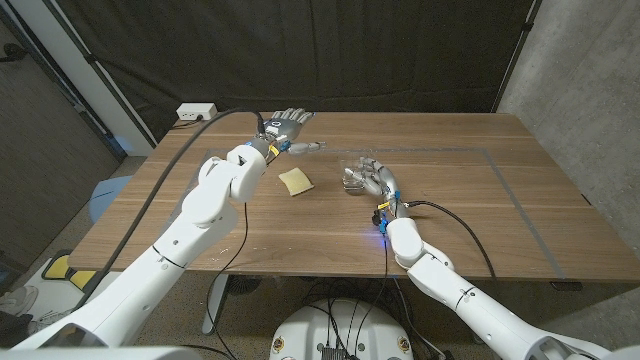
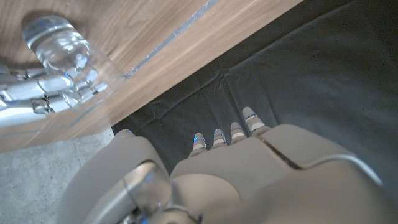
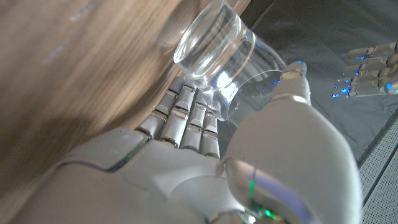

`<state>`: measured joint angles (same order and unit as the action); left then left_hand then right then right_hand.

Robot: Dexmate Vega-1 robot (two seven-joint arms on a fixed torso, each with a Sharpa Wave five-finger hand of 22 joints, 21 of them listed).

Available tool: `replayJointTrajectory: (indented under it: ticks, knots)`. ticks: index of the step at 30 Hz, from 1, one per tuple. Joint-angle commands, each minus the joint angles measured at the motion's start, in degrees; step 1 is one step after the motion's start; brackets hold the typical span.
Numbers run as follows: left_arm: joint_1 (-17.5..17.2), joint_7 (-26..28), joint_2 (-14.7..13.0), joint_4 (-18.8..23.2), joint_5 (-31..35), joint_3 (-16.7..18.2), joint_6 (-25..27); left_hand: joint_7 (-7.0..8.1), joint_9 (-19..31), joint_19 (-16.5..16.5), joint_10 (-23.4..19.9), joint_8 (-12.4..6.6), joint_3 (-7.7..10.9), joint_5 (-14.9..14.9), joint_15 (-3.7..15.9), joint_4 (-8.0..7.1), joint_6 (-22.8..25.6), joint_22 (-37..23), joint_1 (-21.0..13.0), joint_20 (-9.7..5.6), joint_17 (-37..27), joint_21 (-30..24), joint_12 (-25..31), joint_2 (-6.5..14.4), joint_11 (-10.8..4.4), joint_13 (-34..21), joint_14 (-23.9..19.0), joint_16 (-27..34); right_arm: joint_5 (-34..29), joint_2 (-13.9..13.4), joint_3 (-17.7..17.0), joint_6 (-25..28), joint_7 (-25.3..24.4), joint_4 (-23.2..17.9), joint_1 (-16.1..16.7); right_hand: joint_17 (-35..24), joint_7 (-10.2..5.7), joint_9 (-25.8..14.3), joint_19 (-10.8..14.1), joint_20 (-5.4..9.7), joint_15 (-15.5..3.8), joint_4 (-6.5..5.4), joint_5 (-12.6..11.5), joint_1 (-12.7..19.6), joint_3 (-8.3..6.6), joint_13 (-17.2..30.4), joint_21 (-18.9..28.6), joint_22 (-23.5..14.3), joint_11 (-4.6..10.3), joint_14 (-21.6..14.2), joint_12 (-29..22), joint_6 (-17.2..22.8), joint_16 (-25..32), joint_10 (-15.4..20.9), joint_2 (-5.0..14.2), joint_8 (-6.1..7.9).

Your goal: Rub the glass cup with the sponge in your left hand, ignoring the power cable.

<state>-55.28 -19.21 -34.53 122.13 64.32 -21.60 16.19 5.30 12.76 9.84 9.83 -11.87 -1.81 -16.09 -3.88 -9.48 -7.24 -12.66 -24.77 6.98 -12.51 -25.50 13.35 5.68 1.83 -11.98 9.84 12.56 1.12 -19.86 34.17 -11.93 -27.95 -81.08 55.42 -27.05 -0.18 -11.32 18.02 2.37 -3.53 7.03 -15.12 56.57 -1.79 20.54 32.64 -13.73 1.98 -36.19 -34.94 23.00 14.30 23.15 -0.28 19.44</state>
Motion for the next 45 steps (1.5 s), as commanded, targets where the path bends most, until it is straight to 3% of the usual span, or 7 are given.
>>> replayJointTrajectory:
  ticks: [1,9,15,24,34,40,45]
  knots:
    - [-0.03,6.36,-0.41,-0.67,-4.76,1.53,-2.12,-0.02,0.01,4.08,2.79,-0.34,-0.41,0.15,0.18,0.07,0.71,-0.07,-0.10,0.22,-0.05,-0.29,0.36,0.55,-0.62,-0.11,4.61,0.22,-4.30,-0.94,1.29,3.96,-1.64,-1.23,0.31,0.59,-8.96,-0.22,-0.84,5.41,-9.35,-0.28,-0.09,7.20,-0.54,-0.05,0.67,-0.34,6.95,1.70,1.03,6.51,-1.37,5.04,7.44,-1.11]
    - [0.61,6.86,-0.78,-1.23,-6.63,1.75,-2.58,0.10,-0.11,3.99,2.33,-0.49,-0.44,0.28,0.36,0.14,1.26,-0.03,0.11,0.30,-0.01,-0.32,0.51,0.89,-0.61,-0.08,4.34,0.24,-5.45,-2.40,1.80,5.45,-0.92,-2.58,0.29,2.72,-7.15,-0.24,-2.59,4.51,-8.57,-0.98,-0.43,5.66,0.96,-2.22,1.62,-0.40,5.23,8.16,6.78,-1.41,-3.59,-3.77,6.22,-4.79]
    - [1.24,7.11,-1.18,-1.81,-7.45,1.54,-2.84,0.11,-0.19,3.98,2.25,-0.53,-0.46,0.37,0.39,0.18,1.50,0.00,0.25,0.30,0.02,-0.33,0.52,1.11,-0.52,-0.07,4.26,0.21,-4.45,-4.01,2.09,5.92,3.02,-3.04,-0.81,6.09,-3.88,0.07,-7.08,1.34,-4.47,-2.55,-1.06,1.36,4.72,-5.61,0.96,0.35,2.60,16.91,14.71,-14.51,-3.95,-13.87,3.07,-9.28]
    - [1.65,7.63,-1.75,-2.58,-8.66,1.48,-2.87,0.22,-0.29,4.18,2.23,-0.33,-0.52,0.49,0.41,0.23,1.15,0.03,0.45,0.27,0.05,-0.25,0.50,1.34,-0.62,-0.05,4.36,0.10,-0.79,-5.53,1.91,1.00,9.93,-0.68,-2.87,10.41,-0.42,0.30,-17.52,-6.03,2.49,-7.09,-2.96,-9.13,12.36,-8.64,-4.39,2.23,-2.68,32.49,22.22,-28.60,-4.22,-26.38,-1.48,-9.26]
    - [0.37,9.04,-2.70,-3.09,-12.18,3.12,-3.53,0.31,-0.44,4.27,2.36,0.16,-0.66,0.70,0.42,0.32,0.10,0.09,0.78,0.31,0.11,-0.21,0.39,1.59,-0.48,-0.03,4.46,-0.05,0.52,-6.12,-0.15,-6.70,9.51,0.05,-3.16,12.08,0.18,0.27,-19.93,-7.73,4.89,-10.07,-3.58,-15.15,15.45,-9.11,-6.32,2.59,-4.59,35.81,22.81,-29.74,-3.84,-27.85,-2.18,-8.57]
    - [-2.16,15.44,-1.35,-3.59,-12.81,4.51,-2.83,1.14,-0.71,2.94,-0.33,-0.10,-1.19,1.16,0.76,0.52,0.83,0.17,1.49,0.14,0.22,-0.72,1.31,1.47,-0.83,0.04,2.51,0.49,1.25,-6.00,-1.05,-11.73,8.74,0.17,-3.31,13.60,-0.82,0.40,-17.91,-7.64,4.21,-11.77,-4.37,-18.48,17.47,-9.41,-6.54,2.77,-3.83,34.00,21.24,-23.74,-2.77,-23.35,-2.43,-6.76]
    - [-4.13,19.44,-0.98,-4.39,-16.63,6.63,-4.66,1.83,-0.99,0.78,-3.54,-0.53,-1.81,1.59,0.76,0.84,2.47,0.31,2.00,-0.07,0.40,-1.50,2.27,1.03,-0.78,0.19,-0.22,1.20,3.07,-5.64,-1.77,-14.84,9.26,0.68,-3.74,14.23,-1.54,0.46,-17.45,-7.25,3.88,-13.98,-4.72,-21.93,17.85,-9.55,-6.98,2.76,-3.36,33.06,20.50,-20.80,-2.45,-20.54,0.05,-6.33]
